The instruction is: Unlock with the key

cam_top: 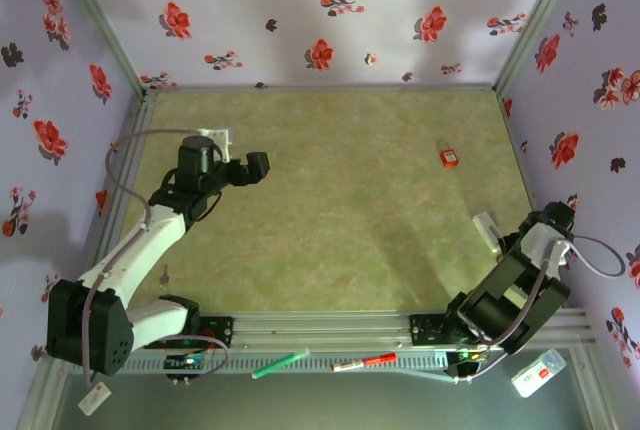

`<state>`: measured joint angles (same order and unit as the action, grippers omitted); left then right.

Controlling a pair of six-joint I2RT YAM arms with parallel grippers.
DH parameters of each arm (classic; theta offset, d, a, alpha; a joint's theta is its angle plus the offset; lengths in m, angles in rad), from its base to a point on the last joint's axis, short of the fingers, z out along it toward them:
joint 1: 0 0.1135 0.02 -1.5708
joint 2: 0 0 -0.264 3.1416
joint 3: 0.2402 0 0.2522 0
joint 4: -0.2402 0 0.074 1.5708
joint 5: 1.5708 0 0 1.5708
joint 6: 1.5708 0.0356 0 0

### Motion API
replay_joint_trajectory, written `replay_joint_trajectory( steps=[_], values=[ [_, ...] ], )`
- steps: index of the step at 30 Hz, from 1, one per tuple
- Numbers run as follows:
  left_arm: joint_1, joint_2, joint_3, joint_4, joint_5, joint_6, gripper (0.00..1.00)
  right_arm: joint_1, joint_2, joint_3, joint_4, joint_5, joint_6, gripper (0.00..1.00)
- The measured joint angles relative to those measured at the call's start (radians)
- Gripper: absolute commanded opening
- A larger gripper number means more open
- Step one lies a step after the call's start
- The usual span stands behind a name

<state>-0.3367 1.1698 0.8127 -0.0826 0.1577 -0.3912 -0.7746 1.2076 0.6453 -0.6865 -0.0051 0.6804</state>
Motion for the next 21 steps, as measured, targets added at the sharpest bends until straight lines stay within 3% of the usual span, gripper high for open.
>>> replay_joint_trajectory(
  steps=[21],
  values=[
    [0.000, 0.023, -0.008, 0.018, 0.027, 0.000, 1.00, 0.000, 0.108, 0.005, 0.023, -0.048, -0.008, 0.50]
  ],
)
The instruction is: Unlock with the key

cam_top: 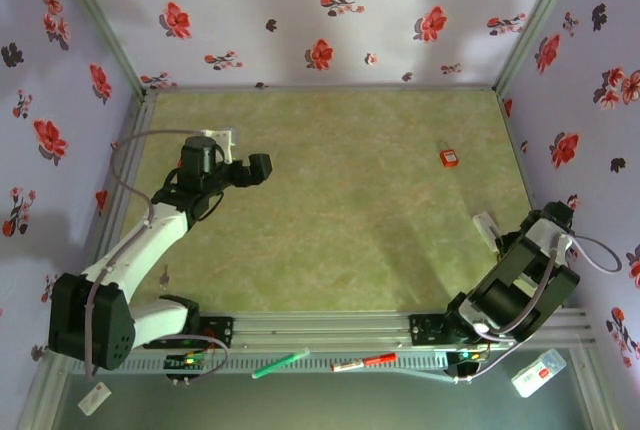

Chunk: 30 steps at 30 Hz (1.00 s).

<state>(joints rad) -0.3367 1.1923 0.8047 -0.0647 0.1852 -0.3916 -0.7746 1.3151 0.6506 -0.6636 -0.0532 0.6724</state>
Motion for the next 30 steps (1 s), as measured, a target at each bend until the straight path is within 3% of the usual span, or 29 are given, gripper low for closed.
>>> replay_joint_trajectory(
  steps=[8, 20, 30],
  values=[
    [0.000, 0.000, -0.001, 0.000, 0.000, 0.000, 1.00, 0.000, 0.022, -0.013, 0.029, 0.002, 0.000, 0.40],
    [0.000, 0.000, -0.006, 0.001, 0.000, 0.000, 0.99, -0.005, -0.022, -0.042, 0.039, 0.019, 0.000, 0.02],
    [-0.004, 0.000, -0.049, 0.042, 0.012, -0.075, 0.98, 0.031, -0.241, -0.028, -0.076, -0.025, -0.010, 0.00]
  ],
)
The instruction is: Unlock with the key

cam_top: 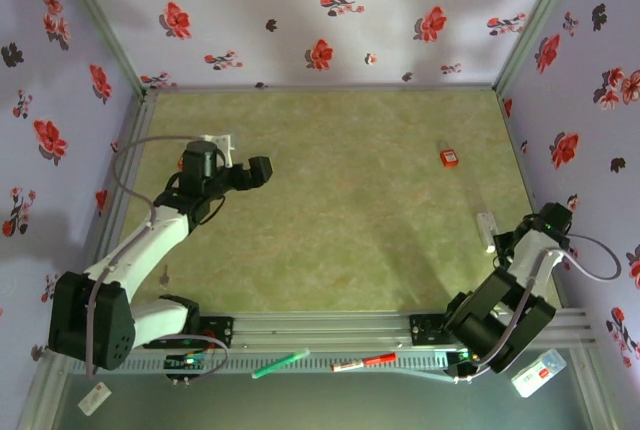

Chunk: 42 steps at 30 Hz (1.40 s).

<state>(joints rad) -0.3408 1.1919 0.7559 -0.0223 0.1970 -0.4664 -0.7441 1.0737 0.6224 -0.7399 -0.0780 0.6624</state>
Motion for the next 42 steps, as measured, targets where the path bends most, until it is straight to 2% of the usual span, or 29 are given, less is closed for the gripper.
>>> replay_joint_trajectory(
  steps=[5, 11, 14, 18, 24, 28, 34, 42],
  values=[
    [-0.010, 0.000, -0.002, 0.024, 0.028, -0.069, 0.97, 0.064, -0.107, 0.078, -0.082, -0.040, 0.026, 0.00],
    [-0.065, 0.013, 0.057, 0.035, 0.086, -0.235, 0.95, 0.167, -0.185, 0.330, -0.177, -0.136, 0.087, 0.00],
    [-0.121, 0.049, 0.116, 0.082, 0.120, -0.364, 0.95, 0.319, -0.191, 0.445, -0.143, -0.187, 0.151, 0.00],
    [-0.205, 0.130, 0.187, 0.176, 0.152, -0.571, 0.92, 0.618, -0.166, 0.471, 0.014, -0.196, 0.237, 0.00],
    [-0.274, 0.262, 0.243, 0.285, 0.174, -0.890, 0.91, 1.012, 0.051, 0.473, 0.303, -0.177, 0.300, 0.00],
    [-0.298, 0.310, 0.234, 0.388, 0.169, -1.088, 0.91, 1.189, 0.170, 0.484, 0.437, -0.170, 0.309, 0.00],
    [-0.330, 0.324, 0.167, 0.488, 0.122, -1.273, 0.90, 1.297, 0.198, 0.484, 0.576, -0.165, 0.335, 0.00],
    [-0.336, 0.334, 0.157, 0.532, 0.071, -1.386, 0.90, 1.347, 0.198, 0.432, 0.711, -0.157, 0.372, 0.00]
  ],
)
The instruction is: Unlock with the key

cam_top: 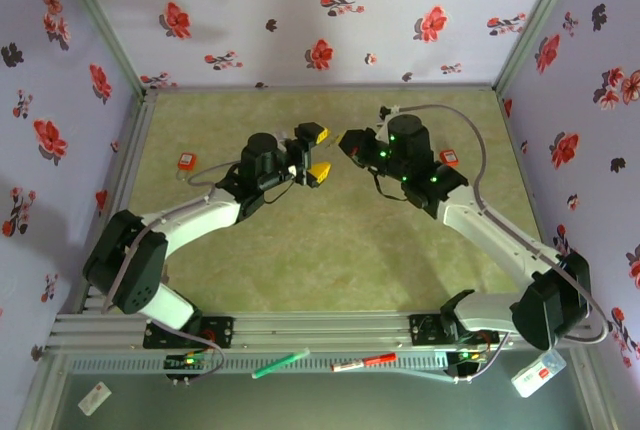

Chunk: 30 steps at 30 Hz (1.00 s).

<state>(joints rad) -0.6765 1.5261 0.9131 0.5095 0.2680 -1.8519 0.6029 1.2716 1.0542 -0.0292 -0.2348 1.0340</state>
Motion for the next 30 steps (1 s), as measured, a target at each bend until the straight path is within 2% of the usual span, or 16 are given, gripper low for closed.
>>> replay_joint_trajectory(
  steps=[3, 7, 19, 25, 27, 28, 30],
  values=[
    [-0.001, 0.004, 0.000, 0.021, -0.016, -0.027, 0.85, 0.009, 0.000, -0.023, 0.018, 0.006, 0.002, 0.00],
    [-0.001, 0.021, 0.000, 0.038, -0.026, -0.051, 0.72, 0.018, 0.000, -0.040, 0.036, 0.010, 0.007, 0.00],
    [-0.001, 0.029, 0.028, 0.013, -0.032, -0.050, 0.42, 0.029, 0.000, -0.103, 0.121, 0.010, 0.008, 0.00],
    [-0.001, 0.029, 0.029, 0.009, -0.032, -0.045, 0.17, 0.032, -0.001, -0.122, 0.147, 0.010, 0.007, 0.00],
    [0.000, 0.029, 0.029, 0.006, -0.034, -0.044, 0.03, 0.032, -0.002, -0.130, 0.150, 0.011, 0.006, 0.00],
    [0.001, 0.029, 0.029, 0.014, -0.042, -0.049, 0.00, 0.032, -0.002, -0.136, 0.142, 0.010, 0.006, 0.00],
    [0.006, 0.029, 0.031, 0.007, -0.040, -0.039, 0.00, 0.032, -0.002, -0.145, 0.144, 0.010, 0.002, 0.00]
  ],
)
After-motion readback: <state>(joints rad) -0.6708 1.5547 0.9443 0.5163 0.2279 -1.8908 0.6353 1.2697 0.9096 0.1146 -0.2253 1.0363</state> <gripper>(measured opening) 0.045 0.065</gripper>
